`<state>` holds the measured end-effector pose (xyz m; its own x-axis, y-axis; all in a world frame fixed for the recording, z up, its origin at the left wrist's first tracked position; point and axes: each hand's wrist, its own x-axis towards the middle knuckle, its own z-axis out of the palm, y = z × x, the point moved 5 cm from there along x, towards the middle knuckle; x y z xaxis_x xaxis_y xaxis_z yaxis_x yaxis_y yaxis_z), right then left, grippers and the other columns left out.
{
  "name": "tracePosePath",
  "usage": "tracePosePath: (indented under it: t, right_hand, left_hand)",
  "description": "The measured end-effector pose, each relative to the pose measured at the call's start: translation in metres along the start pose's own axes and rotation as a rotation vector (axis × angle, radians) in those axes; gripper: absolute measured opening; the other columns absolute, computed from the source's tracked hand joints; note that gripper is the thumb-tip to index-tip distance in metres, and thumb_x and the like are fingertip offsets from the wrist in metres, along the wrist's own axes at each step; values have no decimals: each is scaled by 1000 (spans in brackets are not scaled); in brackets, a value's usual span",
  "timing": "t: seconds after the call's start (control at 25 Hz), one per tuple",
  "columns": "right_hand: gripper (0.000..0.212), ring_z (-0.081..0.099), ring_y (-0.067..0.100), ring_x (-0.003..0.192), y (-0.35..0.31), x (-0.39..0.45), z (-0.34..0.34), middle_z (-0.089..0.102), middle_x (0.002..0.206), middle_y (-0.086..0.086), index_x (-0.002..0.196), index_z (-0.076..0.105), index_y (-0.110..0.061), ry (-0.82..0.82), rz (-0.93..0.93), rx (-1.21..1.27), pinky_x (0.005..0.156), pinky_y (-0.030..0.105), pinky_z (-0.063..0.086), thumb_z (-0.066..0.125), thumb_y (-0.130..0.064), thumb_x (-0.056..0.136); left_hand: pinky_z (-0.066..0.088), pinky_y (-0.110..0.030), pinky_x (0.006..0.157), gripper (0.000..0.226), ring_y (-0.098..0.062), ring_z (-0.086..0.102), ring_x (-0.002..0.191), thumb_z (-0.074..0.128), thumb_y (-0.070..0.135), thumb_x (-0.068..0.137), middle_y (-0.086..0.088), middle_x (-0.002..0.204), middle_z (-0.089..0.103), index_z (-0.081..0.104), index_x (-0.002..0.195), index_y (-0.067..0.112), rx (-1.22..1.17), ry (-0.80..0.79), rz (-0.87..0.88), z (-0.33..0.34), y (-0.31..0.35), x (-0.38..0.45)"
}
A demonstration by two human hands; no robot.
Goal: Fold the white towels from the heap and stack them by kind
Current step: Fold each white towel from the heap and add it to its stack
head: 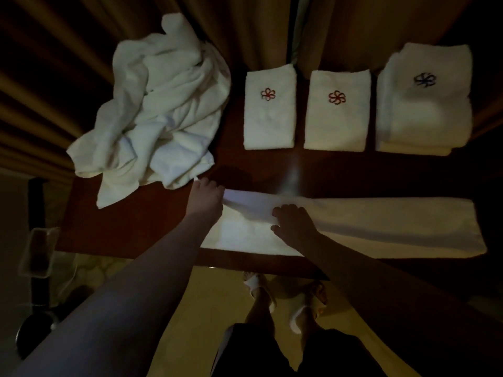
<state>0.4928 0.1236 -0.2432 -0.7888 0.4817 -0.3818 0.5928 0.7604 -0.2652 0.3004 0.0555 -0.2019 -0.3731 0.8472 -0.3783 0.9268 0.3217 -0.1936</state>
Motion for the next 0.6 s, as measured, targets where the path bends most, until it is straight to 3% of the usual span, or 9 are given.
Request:
tracePosePath:
  t: [0.12, 0.28, 0.44, 0.6]
  right_hand:
    - [24, 52, 24, 106, -12, 5, -6, 57, 111, 5, 114, 55, -16, 48, 33, 23, 90, 35, 39, 45, -24, 94]
    - [14, 57, 26, 96, -14, -2, -14, 59, 99, 6, 100, 60, -13, 127, 121, 93, 81, 36, 44, 56, -20, 89]
    - [7, 57, 28, 84, -21, -13, -10, 59, 88, 8, 87, 61, -10, 195, 174, 144, 72, 39, 45, 65, -12, 82]
    - [12, 58, 33, 74, -29, -17, -26, 59, 78, 13, 84, 62, -4, 333, 179, 135, 65, 41, 49, 69, -9, 76]
  left_hand:
    - [35, -41, 83, 24, -35, 52, 97, 57, 12, 77, -13, 95, 62, 61, 100, 8, -85, 29, 8, 4, -20, -6]
    - [41, -40, 66, 17, -38, 57, 83, 62, 3, 70, -17, 84, 60, 61, 86, 2, -229, 54, 47, 20, -33, -24]
    - [37, -35, 63, 18, -32, 53, 100, 52, 11, 87, -11, 106, 55, 53, 105, 9, -252, -13, 56, 30, -36, -51]
    - [38, -37, 63, 17, -28, 47, 103, 52, 15, 88, -9, 105, 52, 50, 103, 10, -425, 33, -62, 24, -44, -67]
